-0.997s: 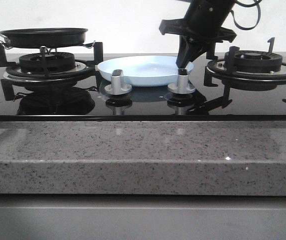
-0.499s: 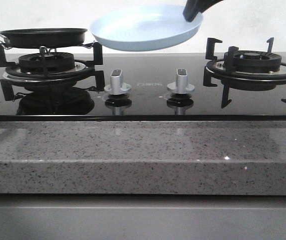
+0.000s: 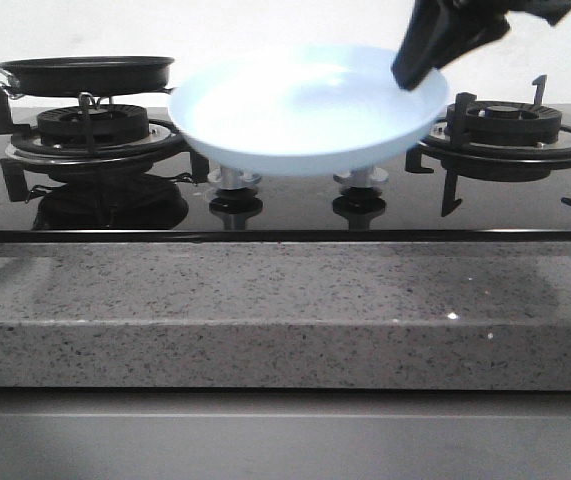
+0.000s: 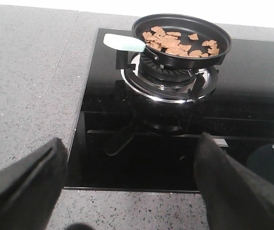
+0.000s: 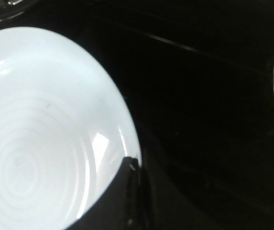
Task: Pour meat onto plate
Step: 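Grip the plate rim with the right gripper and lift it forward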
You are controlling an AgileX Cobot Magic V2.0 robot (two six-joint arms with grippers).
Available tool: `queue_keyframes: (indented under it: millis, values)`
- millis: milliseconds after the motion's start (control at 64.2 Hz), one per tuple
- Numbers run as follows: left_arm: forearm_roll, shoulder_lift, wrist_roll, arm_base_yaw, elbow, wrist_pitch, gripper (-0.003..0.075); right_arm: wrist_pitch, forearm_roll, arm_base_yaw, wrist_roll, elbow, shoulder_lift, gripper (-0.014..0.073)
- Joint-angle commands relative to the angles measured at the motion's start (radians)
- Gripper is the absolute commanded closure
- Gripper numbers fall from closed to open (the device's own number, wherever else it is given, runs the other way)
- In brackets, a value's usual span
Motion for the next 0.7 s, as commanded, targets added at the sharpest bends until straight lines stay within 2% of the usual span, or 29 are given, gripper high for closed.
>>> queue_keyframes:
  millis: [0, 686]
  values:
    - [-0.003, 0.012, -0.001, 0.001, -0.036, -0.078, 0.0176, -0.084, 0.041, -0.002, -0.01, 0.01, -0.05, 0.0713]
    - [-0.003, 0.012, -0.001, 0.001, -0.036, -0.076, 0.0171, -0.099, 0.059, -0.002, -0.01, 0.024, 0.01, 0.0713]
